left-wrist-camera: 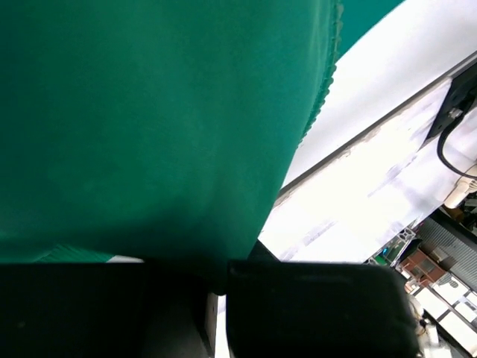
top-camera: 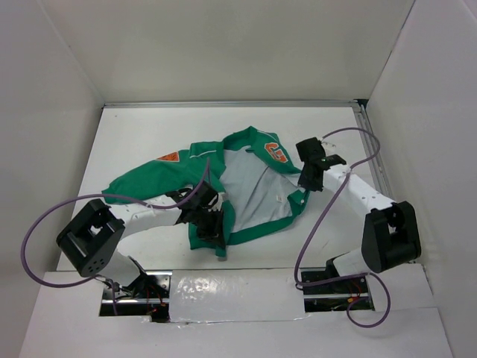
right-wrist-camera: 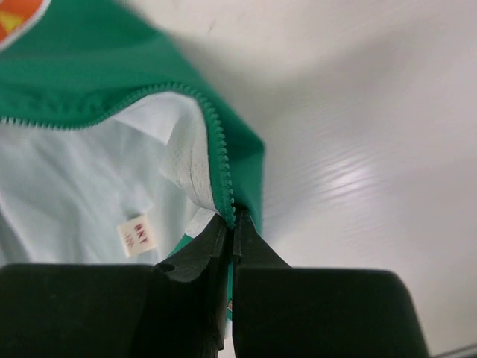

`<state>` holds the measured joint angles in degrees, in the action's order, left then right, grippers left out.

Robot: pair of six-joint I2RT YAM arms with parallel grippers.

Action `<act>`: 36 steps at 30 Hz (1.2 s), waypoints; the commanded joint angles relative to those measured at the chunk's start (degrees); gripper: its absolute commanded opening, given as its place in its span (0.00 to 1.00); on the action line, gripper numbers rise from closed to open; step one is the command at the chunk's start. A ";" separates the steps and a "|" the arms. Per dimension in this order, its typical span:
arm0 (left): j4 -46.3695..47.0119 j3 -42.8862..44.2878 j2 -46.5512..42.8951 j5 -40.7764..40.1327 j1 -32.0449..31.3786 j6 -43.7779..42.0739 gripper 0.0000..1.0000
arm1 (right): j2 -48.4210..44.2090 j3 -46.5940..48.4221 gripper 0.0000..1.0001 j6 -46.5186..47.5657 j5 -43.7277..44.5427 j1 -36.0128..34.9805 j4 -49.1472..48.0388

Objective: Zip up the jacket

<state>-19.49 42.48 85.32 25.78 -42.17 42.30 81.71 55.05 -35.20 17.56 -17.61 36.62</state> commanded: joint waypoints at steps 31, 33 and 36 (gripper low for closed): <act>6.03 -4.16 -4.90 0.06 2.09 6.39 0.00 | -9.83 -5.13 0.71 -5.99 -0.17 -26.00 -0.15; 6.74 -3.72 -3.76 0.32 2.09 6.13 0.00 | -6.94 -4.86 0.71 -10.82 0.98 -25.99 1.16; 6.57 -3.02 -2.79 0.32 2.09 5.69 0.00 | -4.03 -5.30 0.72 -15.41 1.68 -25.81 1.61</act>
<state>-14.52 38.46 81.34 25.26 -39.99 48.29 74.72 50.43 -42.13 17.06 -43.35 36.29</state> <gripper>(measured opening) 0.136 0.714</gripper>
